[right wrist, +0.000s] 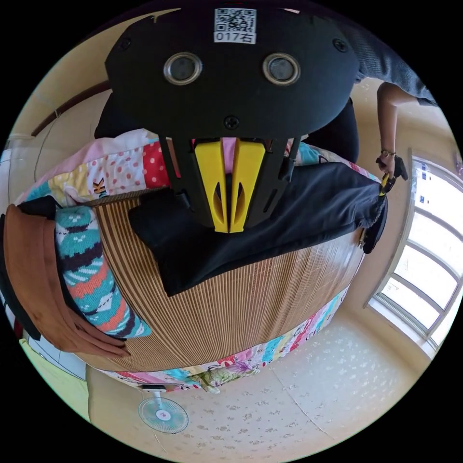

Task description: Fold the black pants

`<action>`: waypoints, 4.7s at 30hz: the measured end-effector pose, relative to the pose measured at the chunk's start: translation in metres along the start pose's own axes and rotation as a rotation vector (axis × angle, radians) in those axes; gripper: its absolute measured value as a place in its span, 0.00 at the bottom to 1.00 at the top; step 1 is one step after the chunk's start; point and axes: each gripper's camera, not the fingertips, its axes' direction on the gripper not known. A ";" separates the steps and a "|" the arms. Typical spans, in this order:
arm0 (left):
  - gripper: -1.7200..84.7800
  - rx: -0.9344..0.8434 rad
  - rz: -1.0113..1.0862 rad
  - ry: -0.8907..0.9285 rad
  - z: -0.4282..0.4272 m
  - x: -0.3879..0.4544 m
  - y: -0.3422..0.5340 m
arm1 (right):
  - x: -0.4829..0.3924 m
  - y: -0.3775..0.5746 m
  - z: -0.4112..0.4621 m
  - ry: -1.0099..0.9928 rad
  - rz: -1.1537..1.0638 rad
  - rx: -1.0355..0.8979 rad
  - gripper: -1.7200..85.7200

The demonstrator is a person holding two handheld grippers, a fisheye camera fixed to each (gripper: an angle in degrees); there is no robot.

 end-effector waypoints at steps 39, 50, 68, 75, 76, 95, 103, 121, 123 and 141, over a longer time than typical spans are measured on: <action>0.15 -0.086 0.690 0.334 0.038 0.299 0.238 | -0.165 0.009 0.061 -0.592 -0.426 -0.222 0.08; 0.03 -0.318 0.689 0.098 0.120 0.254 0.251 | -0.159 0.034 0.040 -0.132 -0.266 -0.107 0.09; 0.13 -0.431 0.140 0.589 0.116 0.116 0.250 | -0.215 0.057 0.088 -0.034 -0.302 0.118 0.03; 0.06 -0.425 0.458 1.135 0.078 0.208 0.243 | -0.199 0.106 0.141 -0.183 -0.206 -0.085 0.02; 0.06 -0.437 0.533 1.131 0.075 0.241 0.246 | -0.195 0.106 0.147 -0.294 -0.162 -0.105 0.02; 0.12 -0.520 0.820 0.562 0.181 0.401 0.370 | 0.087 0.136 0.113 -0.463 0.142 -0.160 0.03; 0.27 -0.504 0.426 0.213 0.206 0.285 0.333 | 0.159 0.134 0.115 -0.711 0.262 -0.076 0.07; 0.10 -1.072 -0.163 0.793 0.287 0.273 0.313 | 0.213 0.056 0.184 -1.418 0.383 -0.312 0.31; 0.10 -1.063 -0.152 0.795 0.281 0.274 0.306 | 0.213 0.032 0.192 -1.463 0.345 -0.339 0.32; 0.09 -1.029 -0.217 0.829 0.249 0.242 0.284 | 0.312 0.052 0.197 -1.540 0.628 -0.373 0.38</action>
